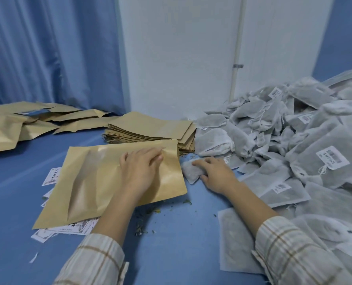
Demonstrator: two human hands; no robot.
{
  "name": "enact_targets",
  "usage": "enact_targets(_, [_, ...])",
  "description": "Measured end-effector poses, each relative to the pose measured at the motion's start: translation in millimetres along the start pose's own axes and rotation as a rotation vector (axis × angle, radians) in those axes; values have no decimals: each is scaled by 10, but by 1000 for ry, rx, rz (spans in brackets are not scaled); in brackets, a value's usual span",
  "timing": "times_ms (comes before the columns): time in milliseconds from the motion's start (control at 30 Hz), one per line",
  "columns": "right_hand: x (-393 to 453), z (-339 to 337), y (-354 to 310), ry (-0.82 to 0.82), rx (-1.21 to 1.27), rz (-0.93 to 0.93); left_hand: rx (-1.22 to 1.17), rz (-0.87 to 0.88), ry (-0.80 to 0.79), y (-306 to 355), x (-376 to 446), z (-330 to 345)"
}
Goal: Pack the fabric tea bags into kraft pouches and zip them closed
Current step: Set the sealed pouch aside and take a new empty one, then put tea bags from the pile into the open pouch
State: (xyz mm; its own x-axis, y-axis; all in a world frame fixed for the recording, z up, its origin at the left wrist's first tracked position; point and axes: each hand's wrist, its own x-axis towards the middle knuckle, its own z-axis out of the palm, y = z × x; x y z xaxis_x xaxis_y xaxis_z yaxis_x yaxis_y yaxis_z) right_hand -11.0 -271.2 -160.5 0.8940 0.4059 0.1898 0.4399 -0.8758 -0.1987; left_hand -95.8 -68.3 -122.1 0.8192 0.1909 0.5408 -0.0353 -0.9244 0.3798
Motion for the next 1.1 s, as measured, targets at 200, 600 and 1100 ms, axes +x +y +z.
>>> enact_targets(200, [-110, -134, 6, 479, 423, 20, -31, -46, 58, -112, -1, 55])
enact_targets(600, [13, -262, -529, -169, 1101, -333, -549, -119, 19, -14, 63, 28])
enact_targets(1100, [425, 85, 314, 192, -255, 233, -186, -112, 44, 103, 233, 389])
